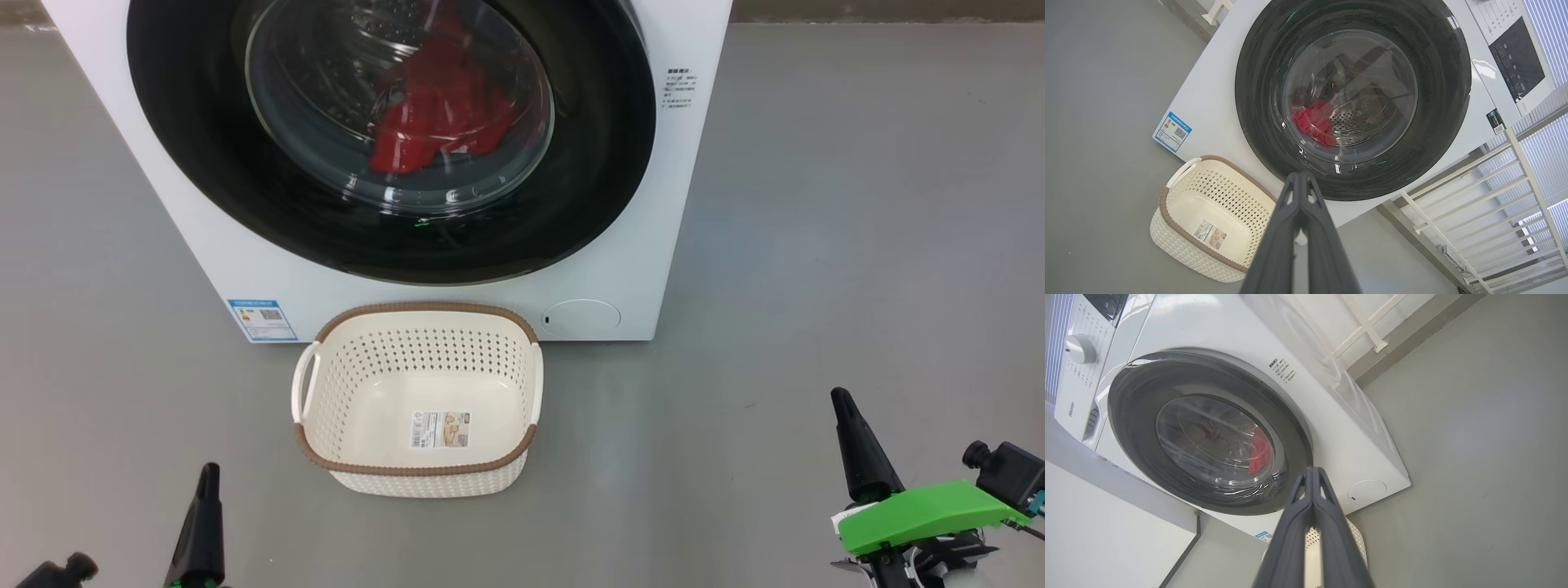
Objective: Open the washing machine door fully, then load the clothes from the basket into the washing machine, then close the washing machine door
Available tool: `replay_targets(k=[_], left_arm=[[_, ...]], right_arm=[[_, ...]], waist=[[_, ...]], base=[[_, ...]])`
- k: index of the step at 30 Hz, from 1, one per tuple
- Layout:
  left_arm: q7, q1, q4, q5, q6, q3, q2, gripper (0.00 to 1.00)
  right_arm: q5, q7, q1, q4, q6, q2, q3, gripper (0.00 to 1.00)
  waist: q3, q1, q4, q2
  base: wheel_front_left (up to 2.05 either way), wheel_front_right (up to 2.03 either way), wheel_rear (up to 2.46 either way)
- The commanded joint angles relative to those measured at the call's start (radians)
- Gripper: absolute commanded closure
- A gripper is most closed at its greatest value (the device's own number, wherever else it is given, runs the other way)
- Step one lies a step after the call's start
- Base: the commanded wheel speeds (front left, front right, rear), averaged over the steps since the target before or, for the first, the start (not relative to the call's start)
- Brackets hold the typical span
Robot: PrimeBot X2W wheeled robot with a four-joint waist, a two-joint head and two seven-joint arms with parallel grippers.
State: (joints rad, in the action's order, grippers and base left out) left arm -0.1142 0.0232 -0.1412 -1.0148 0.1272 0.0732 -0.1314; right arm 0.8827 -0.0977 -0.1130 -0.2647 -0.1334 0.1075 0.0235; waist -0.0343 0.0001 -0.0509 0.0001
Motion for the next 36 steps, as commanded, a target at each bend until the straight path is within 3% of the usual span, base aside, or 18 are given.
replay_targets(k=[1, 36], left_arm=[[0.007, -0.052, 0.015, -0.029, 0.002, -0.027, -0.013, 1.00], [0.105, -0.090, -0.043, -0.318, 0.003, -0.092, 0.024, 1.00]], right_arm=[[0.029, 0.006, -0.013, 0.024, 0.001, 0.003, 0.001, 1.00], [0.372, 0.106, -0.004, 0.022, 0.002, -0.026, 0.045, 1.00]], waist=[[0.001, -0.0001, 0.001, -0.0001], [0.016, -0.0001, 0.026, -0.0001]], base=[[0.00, 0.00, 0.00], [0.00, 0.00, 0.00]])
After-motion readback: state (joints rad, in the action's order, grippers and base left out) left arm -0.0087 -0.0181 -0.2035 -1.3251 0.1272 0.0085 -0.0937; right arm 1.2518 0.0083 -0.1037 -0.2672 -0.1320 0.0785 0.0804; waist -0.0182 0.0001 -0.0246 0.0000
